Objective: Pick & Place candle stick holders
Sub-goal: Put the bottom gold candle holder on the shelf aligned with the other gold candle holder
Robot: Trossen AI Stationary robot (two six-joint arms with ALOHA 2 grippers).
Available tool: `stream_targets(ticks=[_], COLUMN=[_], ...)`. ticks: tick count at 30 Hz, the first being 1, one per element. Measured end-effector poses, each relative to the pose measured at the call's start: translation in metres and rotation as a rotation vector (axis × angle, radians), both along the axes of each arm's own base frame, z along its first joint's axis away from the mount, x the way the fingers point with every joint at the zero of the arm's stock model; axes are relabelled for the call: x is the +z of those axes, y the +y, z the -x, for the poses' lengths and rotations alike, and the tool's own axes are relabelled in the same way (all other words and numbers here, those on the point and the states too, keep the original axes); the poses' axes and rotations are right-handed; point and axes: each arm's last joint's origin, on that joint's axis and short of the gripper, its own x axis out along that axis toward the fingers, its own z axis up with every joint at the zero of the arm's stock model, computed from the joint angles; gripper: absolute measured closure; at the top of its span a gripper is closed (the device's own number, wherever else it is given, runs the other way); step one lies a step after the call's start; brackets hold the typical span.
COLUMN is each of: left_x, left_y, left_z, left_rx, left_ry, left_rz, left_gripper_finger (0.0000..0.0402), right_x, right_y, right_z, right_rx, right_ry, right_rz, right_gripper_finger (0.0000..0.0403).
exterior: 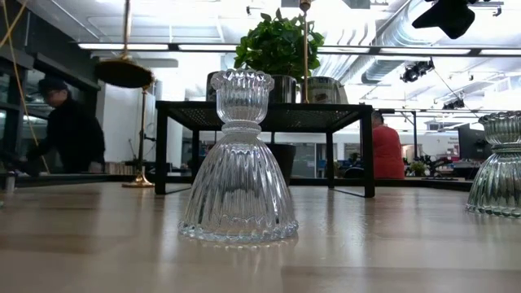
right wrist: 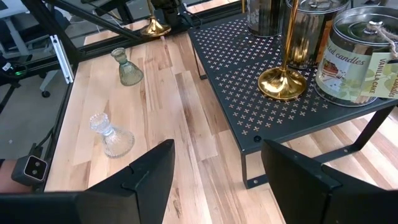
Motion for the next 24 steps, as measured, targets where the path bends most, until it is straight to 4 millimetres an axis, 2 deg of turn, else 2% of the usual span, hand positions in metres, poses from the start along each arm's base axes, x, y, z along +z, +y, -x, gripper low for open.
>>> stream_targets(ticks=[10,17,24], left_x=[0.024,0.027,0.026], left_y=[0.002,0.009,0.023], left_z=[-0.039,-0.075,-0.099], left_rx=[-0.005,-0.039,0.011], left_ry=[-0.034,-0.061,-0.047], left_rz=[-0.076,-0.094,-0.133], left_gripper_finger=[0.0393,0.0393,0.0393], right_x=[0.0,0.0,0.0], right_y=[0.0,0.0,0.0], right_z=[0.0,0.0,0.0], right_rx=[0.0,0.0,0.0], right_ry=[0.0,0.0,0.0], right_rz=[0.0,0.0,0.0], right_gripper_finger=[0.017,0.017,0.017])
